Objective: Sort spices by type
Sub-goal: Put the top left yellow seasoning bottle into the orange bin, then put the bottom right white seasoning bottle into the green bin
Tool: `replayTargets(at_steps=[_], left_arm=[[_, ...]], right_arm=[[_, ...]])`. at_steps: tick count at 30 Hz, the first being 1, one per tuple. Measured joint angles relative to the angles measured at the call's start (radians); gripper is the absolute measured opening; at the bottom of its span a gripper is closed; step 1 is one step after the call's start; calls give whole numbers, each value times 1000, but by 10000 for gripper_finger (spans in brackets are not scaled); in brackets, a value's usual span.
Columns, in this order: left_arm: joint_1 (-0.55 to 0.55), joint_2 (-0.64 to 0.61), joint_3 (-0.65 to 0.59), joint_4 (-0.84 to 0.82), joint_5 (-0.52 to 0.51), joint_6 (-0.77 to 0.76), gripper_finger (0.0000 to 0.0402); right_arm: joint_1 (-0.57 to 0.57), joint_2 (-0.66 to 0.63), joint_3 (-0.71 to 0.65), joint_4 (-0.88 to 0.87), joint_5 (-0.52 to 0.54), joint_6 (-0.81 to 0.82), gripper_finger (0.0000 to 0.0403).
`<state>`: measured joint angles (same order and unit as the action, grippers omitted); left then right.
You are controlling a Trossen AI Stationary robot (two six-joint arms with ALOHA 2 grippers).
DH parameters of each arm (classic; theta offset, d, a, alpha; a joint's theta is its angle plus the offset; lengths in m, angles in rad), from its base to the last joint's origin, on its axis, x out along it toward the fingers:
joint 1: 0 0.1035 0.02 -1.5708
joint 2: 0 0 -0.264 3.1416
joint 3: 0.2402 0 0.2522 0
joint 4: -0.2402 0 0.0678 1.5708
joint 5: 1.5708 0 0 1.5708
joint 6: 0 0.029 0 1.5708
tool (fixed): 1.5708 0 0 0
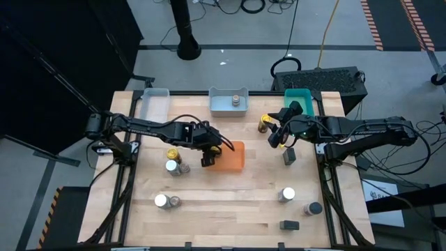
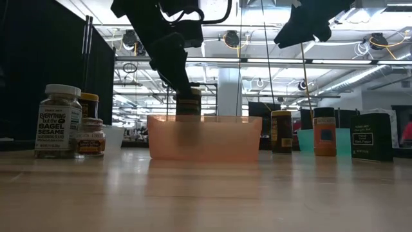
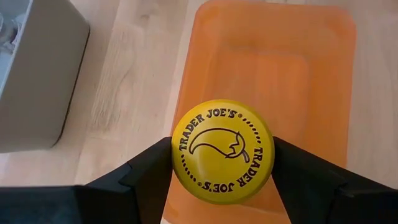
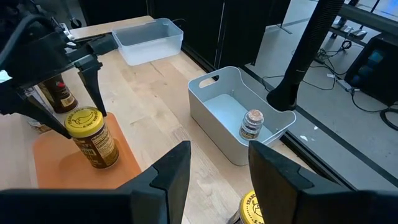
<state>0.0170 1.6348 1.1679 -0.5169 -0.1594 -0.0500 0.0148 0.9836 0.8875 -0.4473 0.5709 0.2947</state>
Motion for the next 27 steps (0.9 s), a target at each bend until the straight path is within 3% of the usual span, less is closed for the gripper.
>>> replayTargets(at_steps=[10, 19, 27], left_arm=[[0, 0, 0, -34, 10, -21, 253], [0, 0, 1, -43, 5, -22, 308], [0, 0, 78, -169, -2, 14, 316]], right_arm=[[0, 0, 0, 0, 0, 2, 144], [0, 0, 0, 0, 0, 4, 144], [0, -1, 0, 1, 5, 8, 144]])
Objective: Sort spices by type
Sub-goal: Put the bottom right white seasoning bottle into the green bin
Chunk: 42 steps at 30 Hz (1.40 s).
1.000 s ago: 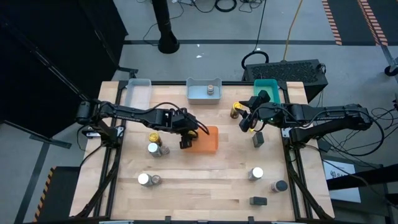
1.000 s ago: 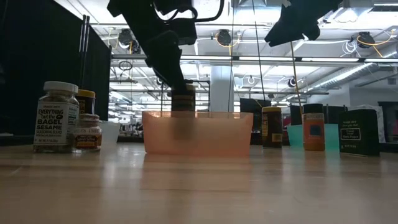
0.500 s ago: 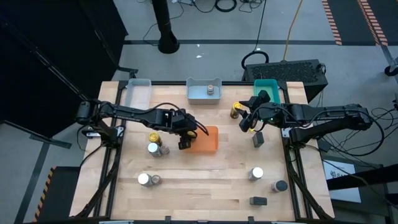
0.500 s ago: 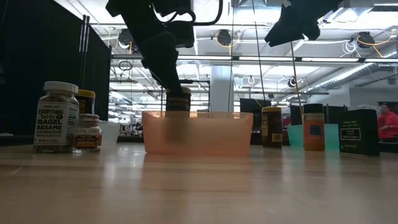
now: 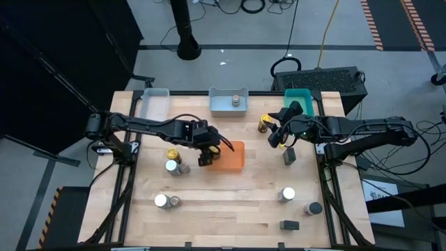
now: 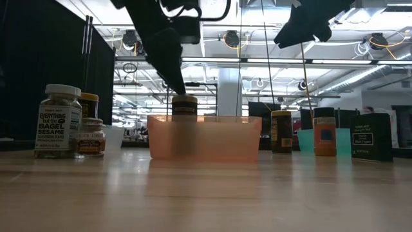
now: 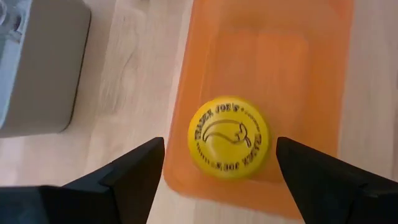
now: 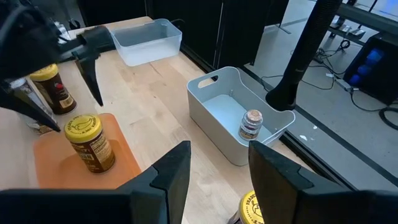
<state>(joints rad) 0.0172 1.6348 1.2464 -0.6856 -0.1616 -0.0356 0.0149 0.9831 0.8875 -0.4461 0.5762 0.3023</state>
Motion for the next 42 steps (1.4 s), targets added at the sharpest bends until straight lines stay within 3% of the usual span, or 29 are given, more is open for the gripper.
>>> replayTargets(at_steps=[7, 11, 14, 18, 26, 30, 42], left_arm=[[0, -2, 87, -124, -47, 129, 316], [0, -50, 63, -18, -106, 164, 316], [-11, -126, -11, 95, -105, 193, 316], [-31, -286, -164, 280, -102, 222, 316], [-59, -552, -345, 464, -109, 286, 316], [-57, -625, -364, 471, -129, 288, 316], [-56, -697, -403, 465, -140, 356, 316]], right_arm=[[12, -3, 56, -1, -29, 45, 144], [56, 29, 132, -19, -90, 68, 144], [100, 87, 223, -135, -99, 151, 144], [148, 216, 382, -429, -151, 377, 144], [214, 455, 685, -882, -619, 918, 144], [254, 479, 724, -1014, -751, 1154, 144], [508, 474, 724, -1048, -784, 1643, 165]])
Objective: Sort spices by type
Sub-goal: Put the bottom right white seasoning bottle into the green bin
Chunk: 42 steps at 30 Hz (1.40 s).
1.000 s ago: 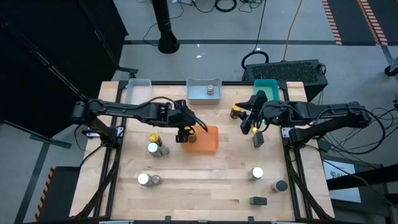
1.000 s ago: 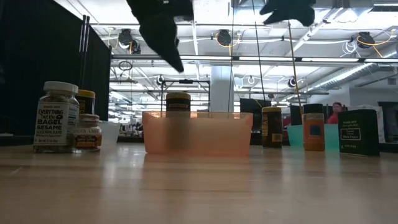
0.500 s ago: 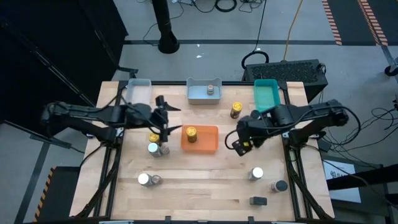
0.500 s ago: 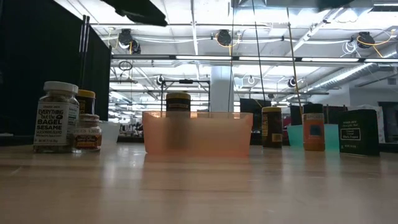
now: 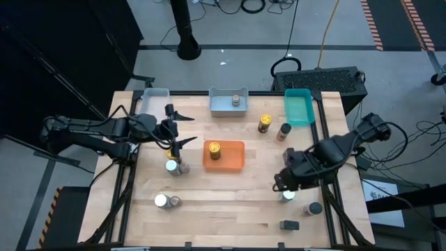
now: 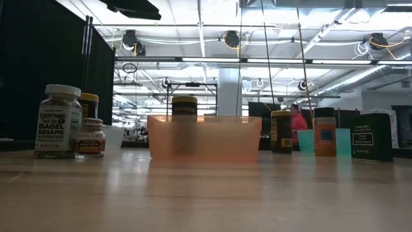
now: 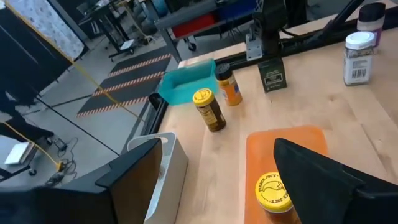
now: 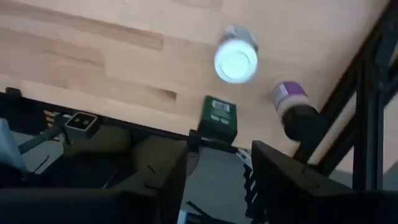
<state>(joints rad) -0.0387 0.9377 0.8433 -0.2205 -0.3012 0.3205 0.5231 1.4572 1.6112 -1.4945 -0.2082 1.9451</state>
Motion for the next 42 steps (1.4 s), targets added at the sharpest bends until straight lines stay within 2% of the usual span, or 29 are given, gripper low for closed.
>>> replayTargets(at_steps=[6, 10, 18, 24, 27, 30, 35, 42], left_arm=[[0, 1, 0, 14, 0, -27, 316], [0, 1, 0, 14, 2, -55, 316], [0, 6, 0, 17, 11, -102, 316], [0, 6, 0, 24, 11, -95, 316], [0, 6, 0, 29, 12, -73, 316], [0, 6, 0, 43, 12, -47, 316], [0, 6, 0, 66, 12, -21, 316], [0, 6, 0, 78, 12, -17, 316]], right_arm=[[58, -15, 0, -13, 112, 57, 197], [64, -24, -38, -17, 126, 41, 216], [52, -145, -331, 207, 125, 4, 227], [47, -223, -572, 435, 118, 74, 228], [40, -228, -637, 559, 105, 89, 237], [32, -217, -661, 616, 100, 112, 257], [26, -194, -661, 615, 56, 142, 287], [26, -189, -653, 591, 43, 187, 304]])
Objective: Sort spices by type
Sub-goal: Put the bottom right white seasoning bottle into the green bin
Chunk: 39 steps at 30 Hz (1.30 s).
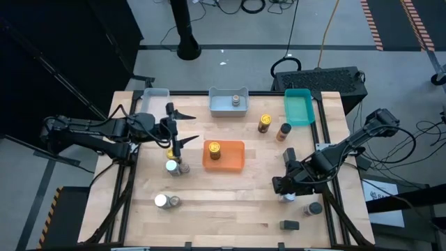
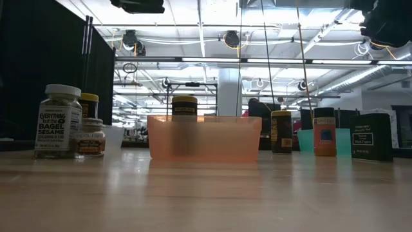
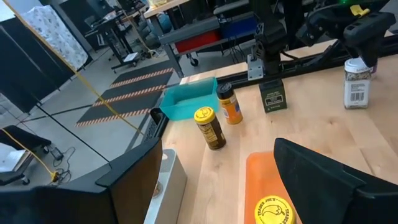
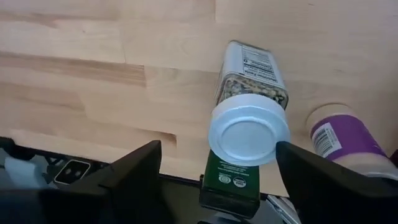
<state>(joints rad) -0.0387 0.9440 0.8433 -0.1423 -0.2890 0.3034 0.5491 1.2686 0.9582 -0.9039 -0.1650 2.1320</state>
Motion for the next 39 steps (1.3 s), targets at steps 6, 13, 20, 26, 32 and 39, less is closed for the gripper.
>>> replayTargets(at_steps=[6, 13, 20, 26, 32, 39], left_arm=[[0, 0, 0, 0, 0, -1, 316], [0, 0, 0, -9, 0, -1, 316], [0, 0, 0, -26, 0, -3, 316], [0, 0, 0, -30, 1, -7, 316], [0, 0, 0, -31, 1, -8, 316], [0, 0, 0, -32, 1, -8, 316]], right_arm=[[0, 0, 83, -151, 3, 5, 307], [3, 68, 106, -169, 9, -11, 307], [3, 162, 107, -110, -4, -50, 307], [5, 196, 105, -117, 13, -69, 306], [5, 201, 105, -126, 9, -67, 270], [5, 200, 107, -127, 6, -52, 170]])
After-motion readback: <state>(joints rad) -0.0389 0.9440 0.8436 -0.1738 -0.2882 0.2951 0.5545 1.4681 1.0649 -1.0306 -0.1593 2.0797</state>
